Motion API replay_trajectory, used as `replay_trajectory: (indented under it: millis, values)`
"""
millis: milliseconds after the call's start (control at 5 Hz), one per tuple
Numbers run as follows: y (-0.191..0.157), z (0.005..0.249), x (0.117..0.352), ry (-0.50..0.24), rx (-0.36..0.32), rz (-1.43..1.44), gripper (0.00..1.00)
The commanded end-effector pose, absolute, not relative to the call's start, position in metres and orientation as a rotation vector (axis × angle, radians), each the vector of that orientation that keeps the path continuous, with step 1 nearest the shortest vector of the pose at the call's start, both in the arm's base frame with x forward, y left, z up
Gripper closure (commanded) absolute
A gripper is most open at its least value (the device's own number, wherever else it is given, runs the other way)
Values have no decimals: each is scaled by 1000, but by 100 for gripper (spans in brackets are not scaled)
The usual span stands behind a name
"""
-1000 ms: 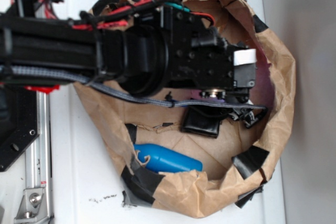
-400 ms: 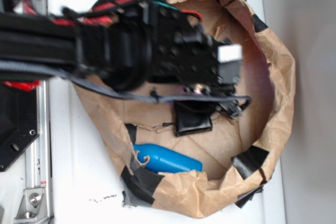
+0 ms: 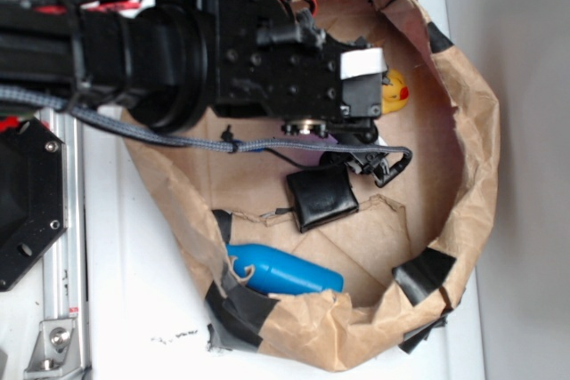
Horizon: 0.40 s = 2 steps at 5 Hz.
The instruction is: Grab the yellow duck.
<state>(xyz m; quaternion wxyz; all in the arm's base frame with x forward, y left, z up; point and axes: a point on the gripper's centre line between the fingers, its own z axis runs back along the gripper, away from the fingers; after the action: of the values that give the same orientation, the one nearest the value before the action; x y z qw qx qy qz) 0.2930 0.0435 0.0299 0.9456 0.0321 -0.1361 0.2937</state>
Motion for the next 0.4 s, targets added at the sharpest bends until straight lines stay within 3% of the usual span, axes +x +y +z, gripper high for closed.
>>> replay_trajectory:
  millis: [0,200]
  values:
    - [61,37,314,-331,55,564,0]
    - [62,37,316,-334,66,561,0]
